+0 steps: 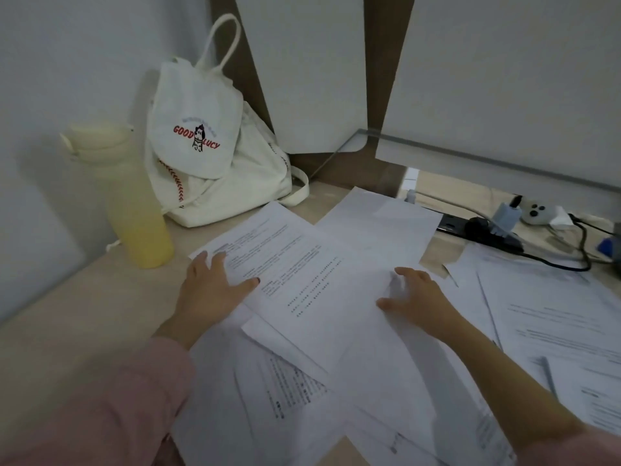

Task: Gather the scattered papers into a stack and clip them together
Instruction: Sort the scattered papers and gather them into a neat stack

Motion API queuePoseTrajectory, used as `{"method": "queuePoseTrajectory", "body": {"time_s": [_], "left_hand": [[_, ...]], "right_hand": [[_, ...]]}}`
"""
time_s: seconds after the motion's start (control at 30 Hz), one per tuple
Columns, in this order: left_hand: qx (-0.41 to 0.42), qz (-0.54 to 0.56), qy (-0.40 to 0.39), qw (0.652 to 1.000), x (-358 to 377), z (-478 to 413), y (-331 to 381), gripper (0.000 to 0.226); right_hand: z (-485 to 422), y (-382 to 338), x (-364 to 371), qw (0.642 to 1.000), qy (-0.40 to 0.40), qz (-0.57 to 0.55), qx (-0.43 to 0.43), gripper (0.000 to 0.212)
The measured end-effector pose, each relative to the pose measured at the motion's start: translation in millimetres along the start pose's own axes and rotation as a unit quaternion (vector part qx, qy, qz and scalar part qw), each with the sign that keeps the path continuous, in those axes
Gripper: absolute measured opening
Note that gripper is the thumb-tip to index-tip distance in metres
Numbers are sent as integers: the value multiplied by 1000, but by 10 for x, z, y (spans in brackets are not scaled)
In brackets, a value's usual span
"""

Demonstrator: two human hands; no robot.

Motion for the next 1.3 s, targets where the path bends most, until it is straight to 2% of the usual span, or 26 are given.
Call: {"method": "queuePoseTrajectory", "body": {"time_s": [0.1,0.3,0.47,0.53,0.57,0.6,0.67,0.8,0.93,1.13,1.3], "left_hand": [[-5,-20,-14,1000,-42,-255,-41,84],[-32,-57,-11,998,-142,-595,-174,100],[-25,-39,3,999,-154,-616,-164,96],[-9,9,-8,1000,-93,-595,-190,88],[6,54,0,999,-85,-578,-172,82],[22,114,14,993,-86,-553,-146,67],[48,249,44,966,-152,-402,16,21],[70,390,41,917,-295,-123,278,33],[72,437,37,896,-480,135,341,36],[52,424,18,904,-604,463,216,29],[17,417,28,908,-385,691,34,31]], "right_hand": [[-54,27,5,999,-1,42,-8,80],[-143,16,-43,995,11,101,-15,84],[-154,92,-55,998,19,60,12,76],[-145,134,-46,999,15,21,24,62],[-133,149,-58,999,19,6,26,48],[-120,152,-94,999,32,-3,22,31],[-82,163,-205,998,66,-15,11,8],[93,189,-494,989,138,-58,-3,11],[370,241,-879,969,214,-123,-2,15],[788,288,-1316,940,267,-214,-7,15],[1222,62,-1646,915,349,-193,-58,19]]}}
Point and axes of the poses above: each hand's wrist, its own z-axis away from the middle knuckle, its own x-axis out of the palm, y = z × x, the point moved 10 cm from there along -z, towards the middle knuckle, and after that the axes turned 4 degrees about x, right-handed, at the moved point
